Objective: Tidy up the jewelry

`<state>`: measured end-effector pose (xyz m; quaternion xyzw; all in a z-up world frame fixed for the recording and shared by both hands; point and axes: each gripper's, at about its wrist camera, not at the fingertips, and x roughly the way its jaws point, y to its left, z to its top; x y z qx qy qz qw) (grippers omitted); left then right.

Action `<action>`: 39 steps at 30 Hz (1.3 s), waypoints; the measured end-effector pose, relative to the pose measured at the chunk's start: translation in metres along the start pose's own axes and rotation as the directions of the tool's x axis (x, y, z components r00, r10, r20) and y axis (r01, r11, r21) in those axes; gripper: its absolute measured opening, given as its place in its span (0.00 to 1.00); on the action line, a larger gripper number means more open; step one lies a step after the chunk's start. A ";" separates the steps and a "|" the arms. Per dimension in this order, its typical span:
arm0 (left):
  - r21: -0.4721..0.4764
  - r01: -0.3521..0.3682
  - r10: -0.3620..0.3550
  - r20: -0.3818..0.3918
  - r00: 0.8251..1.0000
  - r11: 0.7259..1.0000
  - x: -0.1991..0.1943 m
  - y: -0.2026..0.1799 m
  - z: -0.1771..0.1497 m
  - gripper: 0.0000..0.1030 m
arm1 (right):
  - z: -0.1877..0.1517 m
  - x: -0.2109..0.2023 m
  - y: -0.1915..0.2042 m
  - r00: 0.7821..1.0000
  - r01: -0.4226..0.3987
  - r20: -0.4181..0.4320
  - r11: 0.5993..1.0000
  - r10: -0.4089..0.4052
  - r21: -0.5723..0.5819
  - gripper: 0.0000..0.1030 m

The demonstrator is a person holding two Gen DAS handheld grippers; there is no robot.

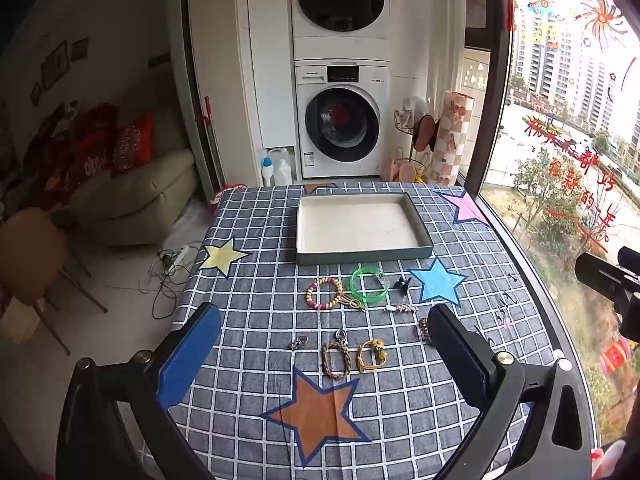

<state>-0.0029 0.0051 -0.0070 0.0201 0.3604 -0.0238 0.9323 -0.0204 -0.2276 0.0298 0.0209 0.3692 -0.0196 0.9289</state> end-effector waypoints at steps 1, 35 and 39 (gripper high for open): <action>0.001 0.001 -0.001 -0.001 1.000 1.000 0.000 -0.001 0.000 1.00 | 0.000 0.000 0.000 1.000 0.001 0.002 1.000 -0.001 0.000 1.00; -0.015 -0.005 0.005 -0.006 1.000 1.000 0.003 0.007 0.001 1.00 | 0.001 0.002 0.003 1.000 0.003 0.003 1.000 -0.003 -0.008 1.00; -0.007 0.002 -0.002 -0.008 1.000 1.000 0.004 0.005 0.002 1.00 | 0.002 0.001 0.004 1.000 0.007 0.010 1.000 -0.007 -0.008 1.00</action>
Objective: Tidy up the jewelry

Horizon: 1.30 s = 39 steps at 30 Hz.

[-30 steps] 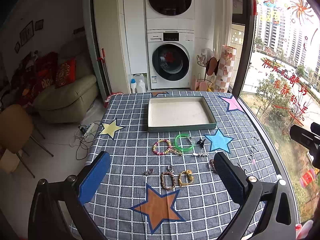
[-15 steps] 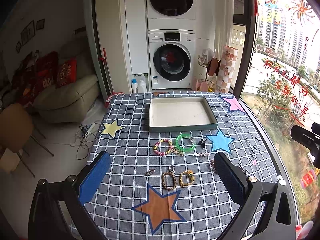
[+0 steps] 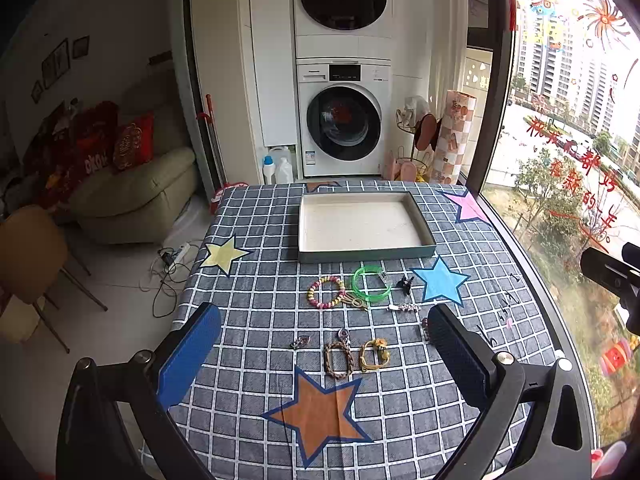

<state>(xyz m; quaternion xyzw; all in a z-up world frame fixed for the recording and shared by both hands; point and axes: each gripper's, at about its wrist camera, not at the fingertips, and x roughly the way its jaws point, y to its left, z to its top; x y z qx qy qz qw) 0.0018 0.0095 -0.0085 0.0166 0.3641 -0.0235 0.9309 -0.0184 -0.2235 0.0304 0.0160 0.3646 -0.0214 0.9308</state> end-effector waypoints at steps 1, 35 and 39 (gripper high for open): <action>0.003 0.001 -0.001 0.000 1.000 1.000 0.000 -0.001 0.000 1.00 | 0.000 -0.001 0.000 1.000 0.001 0.004 1.000 -0.001 0.000 1.00; -0.035 -0.027 0.025 -0.055 0.998 0.999 0.005 0.013 -0.004 1.00 | -0.007 0.004 0.001 0.998 -0.025 -0.059 0.999 0.026 0.024 1.00; -0.035 -0.027 0.025 -0.055 0.998 0.999 0.005 0.013 -0.004 1.00 | -0.008 0.005 0.002 0.998 -0.022 -0.059 0.999 0.024 0.023 1.00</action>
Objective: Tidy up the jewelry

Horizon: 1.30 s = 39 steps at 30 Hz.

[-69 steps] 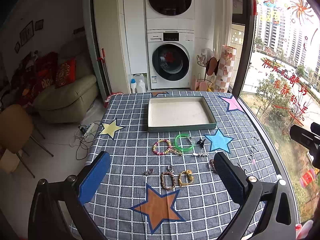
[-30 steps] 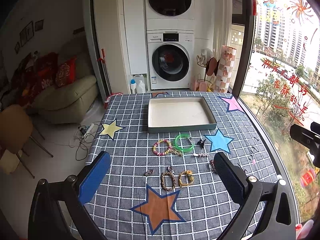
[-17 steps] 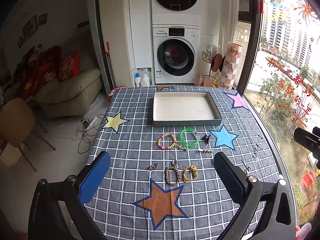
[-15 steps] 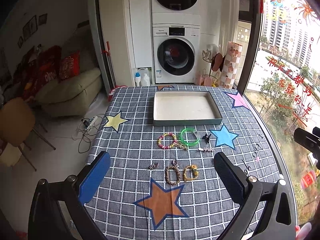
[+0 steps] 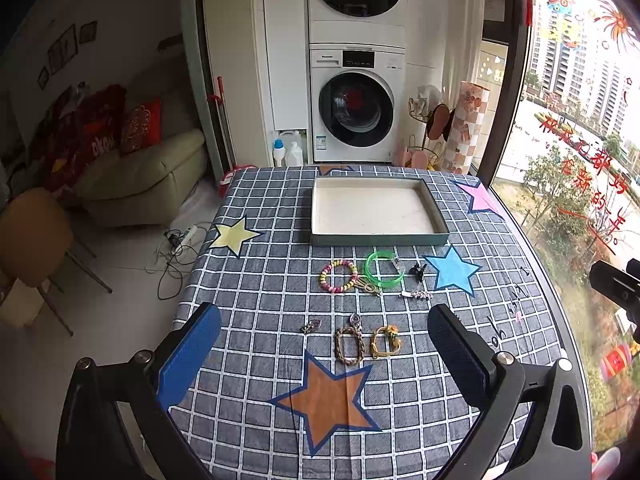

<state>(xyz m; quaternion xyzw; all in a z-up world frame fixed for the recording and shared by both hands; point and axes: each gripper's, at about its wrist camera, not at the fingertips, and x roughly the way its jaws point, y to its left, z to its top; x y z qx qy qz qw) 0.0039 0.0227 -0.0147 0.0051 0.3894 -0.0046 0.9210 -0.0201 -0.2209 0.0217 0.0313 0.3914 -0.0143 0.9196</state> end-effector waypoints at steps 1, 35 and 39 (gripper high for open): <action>0.000 0.000 0.000 0.000 1.000 1.000 0.000 0.000 0.000 1.00 | 0.000 0.000 0.000 1.000 0.001 -0.001 1.000 -0.001 0.001 1.00; 0.001 -0.007 0.007 -0.010 1.000 1.000 0.005 0.003 -0.004 1.00 | -0.003 0.001 0.004 1.000 -0.001 -0.008 1.000 0.001 0.001 1.00; -0.012 -0.007 0.006 -0.041 0.999 1.000 0.014 0.007 -0.006 1.00 | -0.003 0.008 0.005 1.000 0.001 -0.028 1.000 -0.001 0.006 1.00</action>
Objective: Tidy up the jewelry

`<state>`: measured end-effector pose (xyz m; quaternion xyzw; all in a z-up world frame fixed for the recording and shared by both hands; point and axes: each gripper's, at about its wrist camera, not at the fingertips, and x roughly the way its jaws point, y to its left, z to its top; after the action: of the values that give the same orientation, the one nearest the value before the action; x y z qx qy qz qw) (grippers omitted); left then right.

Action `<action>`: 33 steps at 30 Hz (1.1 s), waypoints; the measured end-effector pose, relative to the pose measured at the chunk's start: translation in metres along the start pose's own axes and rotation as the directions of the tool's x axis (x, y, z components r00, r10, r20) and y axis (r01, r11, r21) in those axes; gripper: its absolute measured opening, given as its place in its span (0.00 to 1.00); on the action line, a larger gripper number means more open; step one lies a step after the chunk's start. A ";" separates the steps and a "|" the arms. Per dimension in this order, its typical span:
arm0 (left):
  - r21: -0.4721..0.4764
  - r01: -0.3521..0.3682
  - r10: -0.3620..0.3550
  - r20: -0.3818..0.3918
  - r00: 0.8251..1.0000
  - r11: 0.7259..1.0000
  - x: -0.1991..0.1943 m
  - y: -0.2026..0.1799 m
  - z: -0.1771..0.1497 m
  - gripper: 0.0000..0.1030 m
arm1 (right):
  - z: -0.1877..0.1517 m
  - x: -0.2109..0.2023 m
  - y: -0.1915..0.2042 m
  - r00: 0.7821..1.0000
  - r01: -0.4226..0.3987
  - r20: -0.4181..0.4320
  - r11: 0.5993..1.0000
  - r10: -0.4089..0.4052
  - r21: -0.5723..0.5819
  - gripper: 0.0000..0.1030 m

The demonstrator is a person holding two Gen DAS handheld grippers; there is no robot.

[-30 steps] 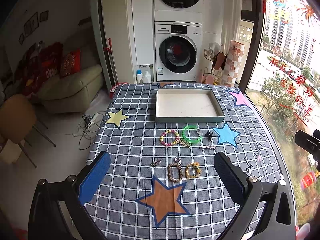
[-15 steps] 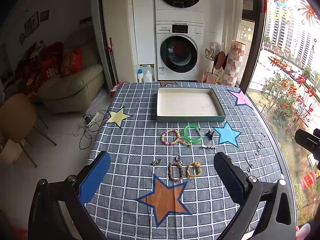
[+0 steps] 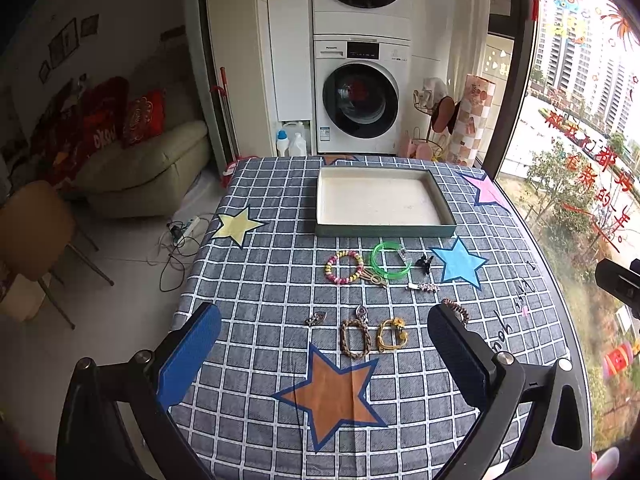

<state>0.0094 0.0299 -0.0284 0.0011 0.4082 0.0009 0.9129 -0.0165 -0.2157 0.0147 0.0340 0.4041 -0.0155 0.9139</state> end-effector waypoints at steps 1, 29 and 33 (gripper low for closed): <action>-0.006 0.006 -0.006 -0.018 1.000 1.000 0.004 0.002 -0.001 1.00 | 0.000 0.002 0.000 1.000 0.001 -0.009 1.000 -0.001 0.002 1.00; -0.033 0.060 -0.068 -0.427 0.902 0.998 0.191 0.024 -0.052 1.00 | -0.060 0.175 -0.022 0.887 0.131 -0.460 0.978 -0.042 0.165 1.00; -0.026 0.050 -0.056 -0.456 0.888 0.998 0.216 0.013 -0.058 0.96 | -0.060 0.210 -0.028 0.874 0.126 -0.483 0.982 -0.044 0.138 1.00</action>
<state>0.1098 0.0433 -0.2281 -0.0163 0.6109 -0.0209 0.7913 0.0791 -0.2392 -0.1827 0.0945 0.6156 -0.0803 0.7782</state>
